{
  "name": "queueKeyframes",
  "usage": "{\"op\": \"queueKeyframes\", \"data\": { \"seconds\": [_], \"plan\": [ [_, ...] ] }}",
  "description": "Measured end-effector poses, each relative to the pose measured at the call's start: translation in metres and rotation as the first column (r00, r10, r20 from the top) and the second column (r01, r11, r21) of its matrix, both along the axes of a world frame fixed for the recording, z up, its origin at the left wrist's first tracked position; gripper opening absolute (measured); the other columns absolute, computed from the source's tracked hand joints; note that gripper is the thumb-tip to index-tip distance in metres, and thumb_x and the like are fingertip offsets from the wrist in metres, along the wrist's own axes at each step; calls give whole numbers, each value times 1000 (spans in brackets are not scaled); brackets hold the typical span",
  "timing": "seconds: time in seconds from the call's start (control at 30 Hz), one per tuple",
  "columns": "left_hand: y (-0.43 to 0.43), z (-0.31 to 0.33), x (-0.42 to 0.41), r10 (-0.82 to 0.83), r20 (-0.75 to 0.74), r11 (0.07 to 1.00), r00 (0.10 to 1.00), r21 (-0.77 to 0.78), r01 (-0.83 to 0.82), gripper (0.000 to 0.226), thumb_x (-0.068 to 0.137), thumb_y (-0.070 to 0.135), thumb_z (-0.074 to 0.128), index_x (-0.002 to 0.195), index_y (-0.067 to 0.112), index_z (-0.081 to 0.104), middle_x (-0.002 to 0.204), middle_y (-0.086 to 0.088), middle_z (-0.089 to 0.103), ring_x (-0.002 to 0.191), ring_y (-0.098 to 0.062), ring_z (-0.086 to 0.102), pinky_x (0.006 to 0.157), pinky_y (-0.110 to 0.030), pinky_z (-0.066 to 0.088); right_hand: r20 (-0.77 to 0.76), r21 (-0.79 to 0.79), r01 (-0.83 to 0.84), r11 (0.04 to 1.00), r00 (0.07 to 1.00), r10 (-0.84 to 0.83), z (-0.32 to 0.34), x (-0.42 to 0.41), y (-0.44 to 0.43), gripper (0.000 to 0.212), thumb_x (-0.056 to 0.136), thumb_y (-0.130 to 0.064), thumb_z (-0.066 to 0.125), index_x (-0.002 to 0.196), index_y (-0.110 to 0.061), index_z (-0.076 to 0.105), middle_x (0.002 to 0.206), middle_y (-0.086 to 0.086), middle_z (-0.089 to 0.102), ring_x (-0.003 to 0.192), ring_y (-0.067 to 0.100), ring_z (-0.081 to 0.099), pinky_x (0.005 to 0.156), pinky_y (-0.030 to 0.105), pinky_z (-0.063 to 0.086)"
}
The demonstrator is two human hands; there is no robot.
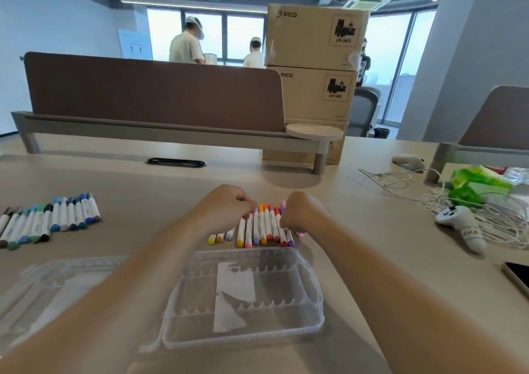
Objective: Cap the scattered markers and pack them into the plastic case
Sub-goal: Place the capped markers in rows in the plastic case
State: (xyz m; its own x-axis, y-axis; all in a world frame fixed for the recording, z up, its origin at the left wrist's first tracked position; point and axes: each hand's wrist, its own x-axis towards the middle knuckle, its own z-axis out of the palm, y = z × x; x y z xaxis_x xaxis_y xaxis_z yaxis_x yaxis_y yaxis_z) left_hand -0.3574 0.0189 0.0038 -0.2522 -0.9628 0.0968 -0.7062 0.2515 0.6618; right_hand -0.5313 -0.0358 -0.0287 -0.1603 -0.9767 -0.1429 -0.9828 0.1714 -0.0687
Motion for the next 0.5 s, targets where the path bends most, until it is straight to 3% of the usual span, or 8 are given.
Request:
{"op": "queueKeyframes", "data": {
  "seconds": [0.1, 0.2, 0.37, 0.5],
  "plan": [
    [1, 3, -6, 3, -5, 1000, 1000, -5, -3, 25, 98, 31, 53, 93, 13, 70, 85, 0, 66, 73, -13, 57, 60, -23, 40, -7, -8, -12, 1000, 1000, 11, 1, 3, 2, 14, 88, -20, 61, 77, -11, 59, 80, 5, 63, 73, 18, 64, 67, 27, 55],
    [3, 6, -7, -6, -21, 1000, 1000, -19, 6, 26, 98, 30, 53, 94, 13, 71, 88, -2, 67, 74, -14, 58, 62, -24, 42, -1, 0, -12, 1000, 1000, 12, 4, 8, 2, 17, 90, -21, 60, 77, -10, 57, 83, 5, 64, 77, 19, 65, 78, 31, 57],
    [3, 5, -4, -20, -19, 999, 1000, -37, 19, 27, 99, 32, 52, 93, 12, 70, 83, 1, 66, 70, -14, 57, 61, -23, 43, 9, 39, 23, 999, 1000, -23, 6, 15, 4, 16, 92, -25, 59, 87, -11, 64, 83, 4, 68, 73, 18, 66, 74, 29, 56],
    [3, 3, -1, -23, -26, 999, 999, -32, 22, 28, 99, 32, 53, 94, 11, 70, 80, 6, 64, 71, -14, 58, 62, -22, 45, -10, -10, 42, 999, 999, -42, 4, 20, 6, 13, 91, -21, 60, 82, -11, 61, 83, 4, 65, 69, 17, 62, 61, 26, 50]
  ]
}}
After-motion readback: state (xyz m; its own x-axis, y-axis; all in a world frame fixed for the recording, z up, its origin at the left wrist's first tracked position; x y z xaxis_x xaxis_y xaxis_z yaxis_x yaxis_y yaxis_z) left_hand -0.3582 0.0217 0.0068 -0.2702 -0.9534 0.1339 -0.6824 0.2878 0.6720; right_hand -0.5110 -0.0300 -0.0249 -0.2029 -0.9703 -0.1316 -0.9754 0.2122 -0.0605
